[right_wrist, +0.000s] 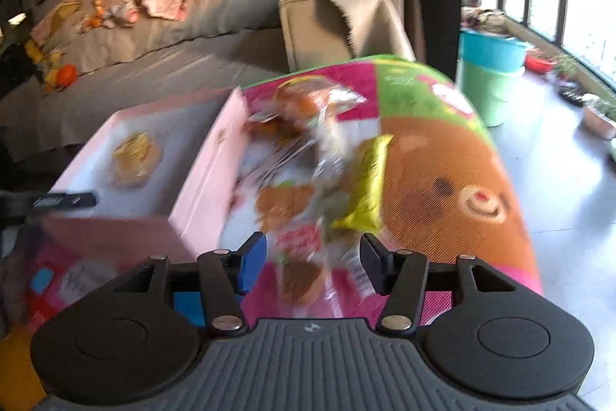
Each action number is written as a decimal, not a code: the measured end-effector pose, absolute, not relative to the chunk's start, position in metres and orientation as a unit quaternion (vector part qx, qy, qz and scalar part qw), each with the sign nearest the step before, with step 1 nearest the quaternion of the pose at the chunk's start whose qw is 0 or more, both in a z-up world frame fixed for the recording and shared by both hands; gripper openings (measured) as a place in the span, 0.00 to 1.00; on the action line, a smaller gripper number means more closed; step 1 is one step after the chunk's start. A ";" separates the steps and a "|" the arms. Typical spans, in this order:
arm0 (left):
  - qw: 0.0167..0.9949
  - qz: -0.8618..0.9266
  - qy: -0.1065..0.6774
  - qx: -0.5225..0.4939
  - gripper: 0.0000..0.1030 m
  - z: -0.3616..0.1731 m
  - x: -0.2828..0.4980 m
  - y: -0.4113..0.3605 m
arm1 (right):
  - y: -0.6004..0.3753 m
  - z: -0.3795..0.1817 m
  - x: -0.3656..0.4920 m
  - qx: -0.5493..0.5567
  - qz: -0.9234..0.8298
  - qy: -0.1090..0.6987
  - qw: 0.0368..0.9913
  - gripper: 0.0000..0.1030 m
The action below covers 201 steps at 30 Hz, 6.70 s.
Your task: Organize objects
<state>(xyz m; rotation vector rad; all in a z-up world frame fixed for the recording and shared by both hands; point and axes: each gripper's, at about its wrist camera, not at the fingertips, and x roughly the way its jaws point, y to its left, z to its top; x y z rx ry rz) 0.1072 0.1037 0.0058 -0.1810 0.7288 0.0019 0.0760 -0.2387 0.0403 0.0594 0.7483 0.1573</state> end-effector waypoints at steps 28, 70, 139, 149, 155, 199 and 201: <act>0.925 0.000 0.370 -0.084 0.14 0.018 0.089 0.108 | -0.201 0.002 0.077 -0.049 0.067 0.402 0.912 0.35; 0.936 -0.021 0.348 -0.048 0.12 0.025 0.087 0.100 | -0.196 0.091 0.046 -0.006 0.117 0.327 0.938 0.35; 0.927 -0.017 0.368 -0.068 0.14 0.019 0.094 0.102 | -0.194 0.032 0.198 -0.093 0.168 0.464 0.865 0.43; 0.927 -0.014 0.370 -0.065 0.13 0.019 0.093 0.101 | -0.206 0.064 0.169 -0.003 0.188 0.438 0.879 0.63; 0.927 -0.014 0.370 -0.061 0.13 0.018 0.093 0.102 | -0.203 0.044 0.293 0.057 0.098 0.444 0.889 0.50; 0.929 -0.016 0.361 -0.078 0.14 0.018 0.092 0.106 | -0.266 0.053 0.074 0.080 0.094 0.410 0.904 0.56; 0.929 -0.016 0.360 -0.079 0.15 0.017 0.092 0.106 | -0.254 0.054 0.054 0.059 0.109 0.421 0.899 0.56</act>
